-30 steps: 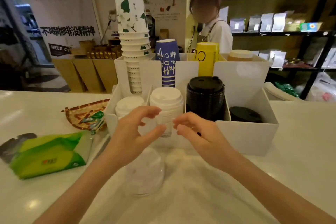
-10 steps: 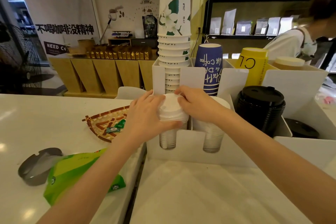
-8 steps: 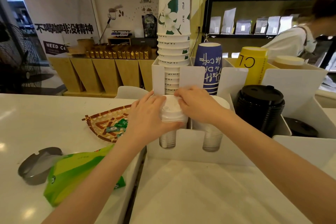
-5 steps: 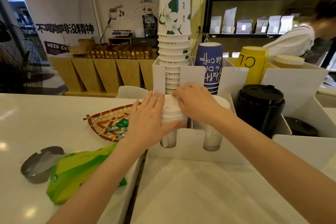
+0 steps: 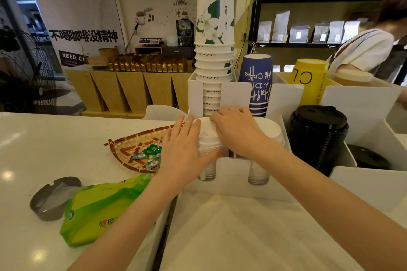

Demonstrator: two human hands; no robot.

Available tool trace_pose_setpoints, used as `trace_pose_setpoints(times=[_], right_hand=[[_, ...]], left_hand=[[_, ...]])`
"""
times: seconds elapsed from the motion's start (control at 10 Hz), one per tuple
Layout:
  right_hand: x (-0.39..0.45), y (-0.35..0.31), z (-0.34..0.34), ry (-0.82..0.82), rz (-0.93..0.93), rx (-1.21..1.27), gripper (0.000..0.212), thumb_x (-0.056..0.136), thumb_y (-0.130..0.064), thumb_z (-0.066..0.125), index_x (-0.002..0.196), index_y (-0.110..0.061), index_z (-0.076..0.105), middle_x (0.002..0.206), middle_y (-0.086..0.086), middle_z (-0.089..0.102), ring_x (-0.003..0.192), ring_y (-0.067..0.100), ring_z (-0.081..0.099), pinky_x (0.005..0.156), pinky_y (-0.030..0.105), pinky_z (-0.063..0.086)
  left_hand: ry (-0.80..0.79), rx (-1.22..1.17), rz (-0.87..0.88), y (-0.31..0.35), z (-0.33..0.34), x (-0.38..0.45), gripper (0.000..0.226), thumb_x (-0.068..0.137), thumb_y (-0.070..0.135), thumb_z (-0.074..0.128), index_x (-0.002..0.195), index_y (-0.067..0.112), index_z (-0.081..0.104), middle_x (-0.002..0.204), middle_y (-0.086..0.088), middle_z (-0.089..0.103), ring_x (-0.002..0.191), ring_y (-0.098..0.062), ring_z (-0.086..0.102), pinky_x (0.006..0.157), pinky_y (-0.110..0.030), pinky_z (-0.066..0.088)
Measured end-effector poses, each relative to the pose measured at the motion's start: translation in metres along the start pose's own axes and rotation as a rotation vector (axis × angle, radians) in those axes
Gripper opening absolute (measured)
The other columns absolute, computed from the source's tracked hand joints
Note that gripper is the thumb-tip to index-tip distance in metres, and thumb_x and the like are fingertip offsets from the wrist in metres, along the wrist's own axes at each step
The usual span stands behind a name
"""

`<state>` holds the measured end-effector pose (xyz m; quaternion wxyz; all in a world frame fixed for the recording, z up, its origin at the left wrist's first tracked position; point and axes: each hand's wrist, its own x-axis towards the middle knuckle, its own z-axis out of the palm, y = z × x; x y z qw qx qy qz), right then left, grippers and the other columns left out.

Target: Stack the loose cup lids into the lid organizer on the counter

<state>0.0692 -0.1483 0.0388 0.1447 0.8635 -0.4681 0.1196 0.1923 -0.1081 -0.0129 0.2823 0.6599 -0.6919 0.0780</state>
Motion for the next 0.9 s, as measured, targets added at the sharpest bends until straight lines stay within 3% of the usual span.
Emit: trace_pose_setpoints(times=[0.1,0.3,0.4,0.5,0.8,0.9], right_hand=[[-0.002,0.000,-0.001,-0.002,-0.008,-0.013,0.032,0.089,-0.021,0.044,0.119,-0.015,0.051,0.122,0.007,0.058,0.113,0.026,0.049,0.093,0.039,0.034],[-0.003,0.004,-0.003,-0.002,0.000,0.023,0.035,0.092,-0.024,0.033,0.118,-0.013,0.054,0.121,0.007,0.058,0.113,0.026,0.047,0.094,0.040,0.032],[-0.003,0.003,-0.001,-0.010,-0.011,-0.025,0.036,0.093,-0.025,0.031,0.118,-0.014,0.054,0.122,0.008,0.058,0.113,0.027,0.047,0.093,0.042,0.033],[-0.003,0.002,-0.001,-0.018,-0.011,-0.036,0.035,0.094,-0.024,0.030,0.118,-0.014,0.053,0.123,0.008,0.058,0.112,0.028,0.048,0.093,0.042,0.032],[-0.006,0.002,-0.003,-0.049,-0.019,-0.065,0.032,0.094,-0.024,0.030,0.114,-0.014,0.053,0.116,0.008,0.062,0.108,0.027,0.051,0.094,0.043,0.032],[-0.013,0.010,-0.016,0.024,0.002,0.104,0.033,0.093,-0.024,0.032,0.118,-0.015,0.052,0.118,0.007,0.062,0.110,0.026,0.052,0.097,0.042,0.036]], left_hand=[[-0.040,-0.069,0.062,-0.004,-0.004,-0.002,0.098,0.061,0.081,0.025,0.139,0.021,0.021,0.155,0.002,0.011,0.142,-0.014,0.002,0.114,-0.037,0.006],[-0.196,-0.138,0.148,-0.021,-0.012,0.004,0.081,0.071,0.065,0.045,0.139,0.031,0.019,0.154,0.009,0.012,0.141,-0.010,0.001,0.114,-0.038,0.004],[-0.278,-0.171,0.163,-0.028,-0.018,0.008,0.081,0.071,0.047,0.059,0.140,0.032,0.018,0.155,0.010,0.009,0.140,-0.006,-0.001,0.114,-0.037,0.004],[-0.321,-0.147,0.170,-0.031,-0.021,0.008,0.089,0.069,0.044,0.065,0.141,0.031,0.015,0.155,0.012,0.005,0.140,-0.005,-0.004,0.112,-0.033,0.002],[-0.372,-0.023,0.159,-0.021,-0.027,0.007,0.097,0.068,0.052,0.065,0.142,0.024,0.010,0.156,0.005,0.001,0.142,-0.011,-0.006,0.115,-0.037,0.002],[-0.431,0.011,0.141,-0.008,-0.043,0.016,0.096,0.067,0.054,0.065,0.141,0.022,0.014,0.156,0.002,0.008,0.142,-0.015,0.001,0.115,-0.037,0.007]])
